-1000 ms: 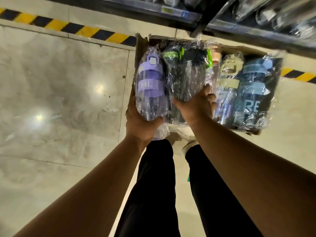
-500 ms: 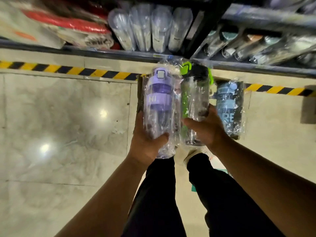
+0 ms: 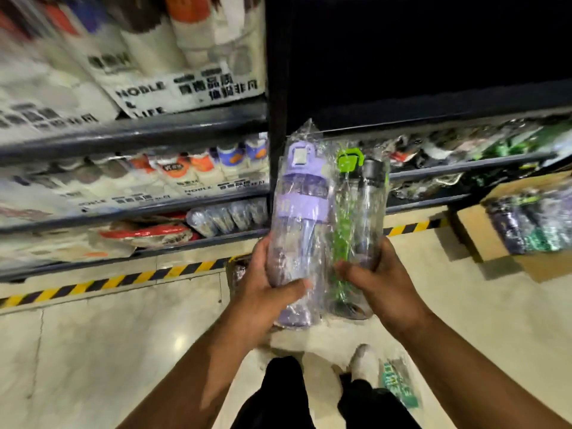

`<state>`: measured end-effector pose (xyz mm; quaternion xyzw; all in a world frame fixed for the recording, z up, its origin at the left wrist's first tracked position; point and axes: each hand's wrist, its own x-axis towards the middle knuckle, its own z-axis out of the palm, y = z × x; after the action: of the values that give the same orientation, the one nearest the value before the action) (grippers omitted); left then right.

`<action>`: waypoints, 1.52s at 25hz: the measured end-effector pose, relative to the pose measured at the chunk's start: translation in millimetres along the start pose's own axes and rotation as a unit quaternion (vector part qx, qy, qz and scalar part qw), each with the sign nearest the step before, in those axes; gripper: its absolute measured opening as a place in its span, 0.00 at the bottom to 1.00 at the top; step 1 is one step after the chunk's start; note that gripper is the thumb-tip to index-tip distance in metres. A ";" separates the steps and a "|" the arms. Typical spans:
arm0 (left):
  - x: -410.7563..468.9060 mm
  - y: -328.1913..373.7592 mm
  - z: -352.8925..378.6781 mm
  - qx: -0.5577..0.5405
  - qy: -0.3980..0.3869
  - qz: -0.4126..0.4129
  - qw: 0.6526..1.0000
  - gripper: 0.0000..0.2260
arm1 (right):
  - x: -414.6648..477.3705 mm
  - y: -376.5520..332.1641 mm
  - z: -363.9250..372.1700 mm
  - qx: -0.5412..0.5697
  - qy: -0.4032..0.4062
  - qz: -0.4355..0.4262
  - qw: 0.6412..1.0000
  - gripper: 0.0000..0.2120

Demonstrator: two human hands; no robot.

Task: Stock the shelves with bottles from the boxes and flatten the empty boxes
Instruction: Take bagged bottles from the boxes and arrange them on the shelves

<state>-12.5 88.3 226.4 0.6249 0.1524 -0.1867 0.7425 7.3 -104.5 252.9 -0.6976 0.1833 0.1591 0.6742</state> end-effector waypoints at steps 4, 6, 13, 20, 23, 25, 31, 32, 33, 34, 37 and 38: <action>-31.9 50.9 71.1 0.000 -0.062 0.045 0.997 0.40 | -54.0 -49.7 -64.1 0.026 0.039 -0.069 0.997 0.27; -50.2 69.5 113.2 -0.008 -0.083 0.074 0.994 0.35 | -79.5 -64.1 -99.7 0.020 0.052 -0.107 0.993 0.27; -114.4 103.2 273.5 0.029 -0.134 0.139 0.981 0.35 | -168.1 -108.0 -257.5 -0.017 0.090 -0.219 0.971 0.31; -155.2 193.3 420.4 0.045 -0.187 0.268 0.944 0.40 | -227.9 -197.6 -388.1 -0.009 0.124 -0.333 0.935 0.36; -157.9 230.2 461.3 0.025 -0.207 0.301 0.931 0.33 | -237.0 -236.7 -423.5 -0.012 0.134 -0.366 0.921 0.36; -152.9 252.4 485.9 0.022 -0.219 0.318 0.922 0.33 | -236.8 -262.1 -445.2 -0.016 0.127 -0.380 0.916 0.36; -109.6 312.9 539.0 0.030 -0.226 0.349 0.909 0.38 | -200.0 -329.5 -491.7 -0.019 0.128 -0.391 0.911 0.29; -97.0 323.0 547.8 0.034 -0.224 0.355 0.907 0.39 | -187.5 -340.2 -500.3 -0.021 0.128 -0.393 0.910 0.28; -82.3 333.1 557.5 0.036 -0.220 0.361 0.906 0.40 | -174.3 -352.3 -508.9 -0.021 0.132 -0.396 0.908 0.27; -65.6 344.5 568.1 0.035 -0.218 0.366 0.904 0.42 | -160.3 -365.8 -517.2 -0.022 0.138 -0.397 0.907 0.27; -14.7 381.4 599.7 0.032 -0.217 0.377 0.900 0.36 | -112.1 -405.9 -540.2 -0.017 0.141 -0.398 0.907 0.23; 0.3 393.2 607.9 0.029 -0.216 0.377 0.900 0.34 | -96.6 -418.9 -547.0 -0.017 0.144 -0.398 0.906 0.23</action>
<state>167.4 -451.9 673.6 0.6011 -0.2642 -0.0271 0.7538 105.2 -636.9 689.9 -0.7391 -0.0173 -0.2214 0.6359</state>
